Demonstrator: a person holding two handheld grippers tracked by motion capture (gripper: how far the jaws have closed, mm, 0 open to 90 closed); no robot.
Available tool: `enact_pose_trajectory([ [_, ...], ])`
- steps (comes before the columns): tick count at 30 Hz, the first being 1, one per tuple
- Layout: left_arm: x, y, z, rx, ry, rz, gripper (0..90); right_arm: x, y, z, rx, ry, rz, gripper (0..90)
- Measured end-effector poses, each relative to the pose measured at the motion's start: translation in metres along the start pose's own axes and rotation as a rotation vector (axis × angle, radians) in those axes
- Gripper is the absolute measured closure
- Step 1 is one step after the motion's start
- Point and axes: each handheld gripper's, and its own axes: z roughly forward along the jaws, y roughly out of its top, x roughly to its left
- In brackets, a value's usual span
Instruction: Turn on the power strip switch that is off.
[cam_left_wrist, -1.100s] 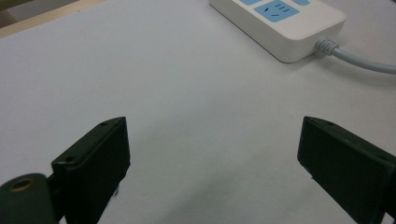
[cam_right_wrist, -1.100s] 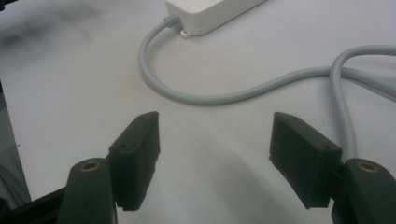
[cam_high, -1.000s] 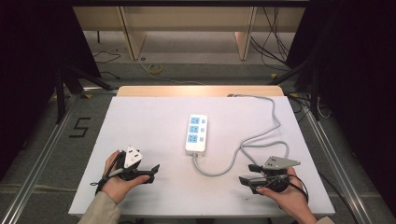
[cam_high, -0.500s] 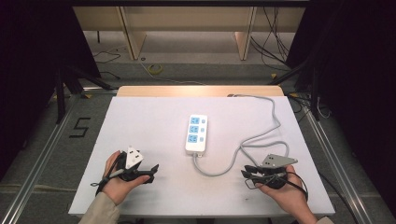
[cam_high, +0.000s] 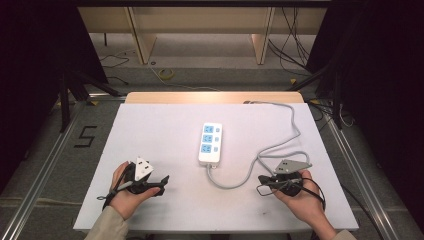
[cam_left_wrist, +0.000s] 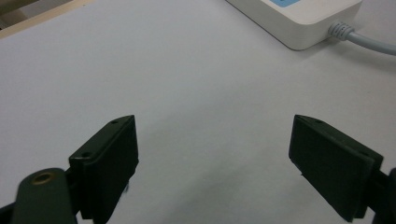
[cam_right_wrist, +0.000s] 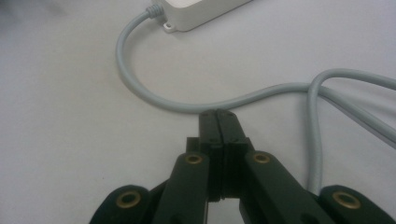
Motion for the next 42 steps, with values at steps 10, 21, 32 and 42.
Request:
enact_pose_trajectory([
  [10, -0.001, 0.0, 0.0, -0.001, 0.002, -0.002, 15.5, -0.003, 0.015, 0.008, 0.036, -0.008, 0.0, 90.0],
  [21, -0.001, -0.001, 0.002, 0.007, -0.003, 0.002, 15.5, -0.008, 0.028, 0.018, 0.064, -0.004, 0.02, 90.0],
  [32, -0.001, -0.001, 0.002, 0.01, -0.002, 0.004, 15.5, -0.011, 0.039, 0.024, 0.073, -0.02, 0.033, 90.0],
  [42, -0.002, -0.001, 0.002, 0.008, -0.001, 0.007, 15.5, -0.013, 0.051, 0.034, 0.086, -0.026, 0.023, 90.0],
])
